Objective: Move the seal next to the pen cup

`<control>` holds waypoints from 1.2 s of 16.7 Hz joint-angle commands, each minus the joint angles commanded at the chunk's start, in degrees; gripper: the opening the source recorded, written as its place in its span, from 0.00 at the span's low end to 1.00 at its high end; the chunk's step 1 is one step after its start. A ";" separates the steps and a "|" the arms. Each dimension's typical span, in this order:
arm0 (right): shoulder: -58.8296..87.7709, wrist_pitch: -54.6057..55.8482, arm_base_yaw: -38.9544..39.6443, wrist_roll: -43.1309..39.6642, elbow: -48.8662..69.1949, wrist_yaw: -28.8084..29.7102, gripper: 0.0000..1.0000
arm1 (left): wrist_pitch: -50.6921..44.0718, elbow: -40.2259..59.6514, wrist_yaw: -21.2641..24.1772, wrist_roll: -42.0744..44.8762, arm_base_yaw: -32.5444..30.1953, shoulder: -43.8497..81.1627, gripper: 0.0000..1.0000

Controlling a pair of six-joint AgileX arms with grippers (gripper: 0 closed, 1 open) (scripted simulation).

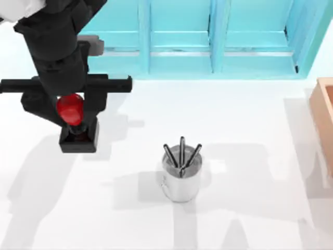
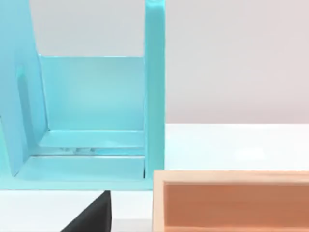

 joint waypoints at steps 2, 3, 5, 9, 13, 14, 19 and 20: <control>0.00 0.00 0.00 0.00 0.00 0.00 1.00 | 1.39 -1.26 0.08 -6.30 -6.22 0.32 0.00; 0.00 0.00 0.00 0.00 0.00 0.00 1.00 | 2.12 -1.85 0.07 -9.04 -8.96 0.35 0.00; 0.00 0.00 0.00 0.00 0.00 0.00 1.00 | 3.43 -2.83 -0.02 -12.91 -12.82 0.17 0.00; 0.00 0.00 0.00 0.00 0.00 0.00 1.00 | 4.06 -3.28 -0.10 -14.37 -14.28 0.02 0.00; 0.00 0.00 0.00 0.00 0.00 0.00 1.00 | 5.21 -4.40 -0.06 -14.25 -14.09 0.02 0.00; 0.00 0.00 0.00 0.00 0.00 0.00 1.00 | 5.89 -5.28 0.10 -14.25 -14.15 0.16 0.00; 0.00 0.00 0.00 0.00 0.00 0.00 1.00 | 7.43 -6.53 -0.10 -14.32 -14.23 0.15 0.00; 0.00 0.00 0.00 0.00 0.00 0.00 1.00 | 7.43 -6.53 -0.10 -14.32 -14.23 0.15 0.00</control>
